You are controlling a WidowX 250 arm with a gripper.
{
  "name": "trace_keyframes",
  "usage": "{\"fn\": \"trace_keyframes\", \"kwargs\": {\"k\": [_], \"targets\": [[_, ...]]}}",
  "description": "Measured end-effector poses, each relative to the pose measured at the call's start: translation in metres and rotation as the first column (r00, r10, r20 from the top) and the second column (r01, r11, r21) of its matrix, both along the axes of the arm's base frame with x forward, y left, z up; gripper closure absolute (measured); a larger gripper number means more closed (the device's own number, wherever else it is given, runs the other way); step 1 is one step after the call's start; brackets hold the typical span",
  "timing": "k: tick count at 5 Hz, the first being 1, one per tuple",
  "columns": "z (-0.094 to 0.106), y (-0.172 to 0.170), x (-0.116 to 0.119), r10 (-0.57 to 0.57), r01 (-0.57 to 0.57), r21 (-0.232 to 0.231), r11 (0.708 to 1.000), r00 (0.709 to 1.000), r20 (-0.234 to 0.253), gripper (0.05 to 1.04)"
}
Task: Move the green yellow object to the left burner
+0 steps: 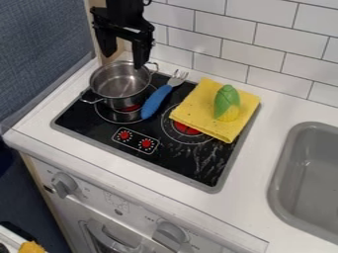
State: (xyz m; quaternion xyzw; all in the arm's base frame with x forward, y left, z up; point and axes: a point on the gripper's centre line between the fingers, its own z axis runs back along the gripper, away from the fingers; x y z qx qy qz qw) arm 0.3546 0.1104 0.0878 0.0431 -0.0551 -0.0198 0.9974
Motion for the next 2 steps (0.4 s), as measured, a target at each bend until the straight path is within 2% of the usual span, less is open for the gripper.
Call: {"fn": "trace_keyframes", "kwargs": {"k": [1, 2], "targets": [[-0.011, -0.001, -0.001, 0.002, -0.002, -0.013, 1.0, 1.0, -0.028, 0.082], [-0.02, -0.017, 0.003, -0.044, 0.042, -0.043, 0.998, 0.998, -0.044, 0.082]]}}
